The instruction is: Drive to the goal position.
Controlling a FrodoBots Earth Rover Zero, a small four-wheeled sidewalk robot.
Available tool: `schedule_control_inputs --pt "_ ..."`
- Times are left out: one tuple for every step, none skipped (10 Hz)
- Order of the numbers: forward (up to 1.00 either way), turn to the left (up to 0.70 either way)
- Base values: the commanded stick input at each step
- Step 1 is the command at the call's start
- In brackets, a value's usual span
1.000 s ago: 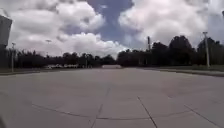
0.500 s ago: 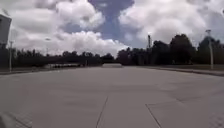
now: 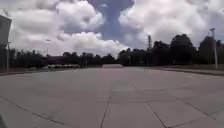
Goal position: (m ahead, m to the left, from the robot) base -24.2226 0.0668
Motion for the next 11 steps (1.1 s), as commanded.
schedule_control_inputs --pt "1.00 0.00" --pt "1.00 0.00" --pt "1.00 0.00" --pt "1.00 0.00" --pt "1.00 -0.06" --pt "1.00 -0.31" --pt "1.00 -0.24" --pt "1.00 -0.10" --pt "1.00 0.00" --pt "1.00 0.00" --pt "1.00 0.00"
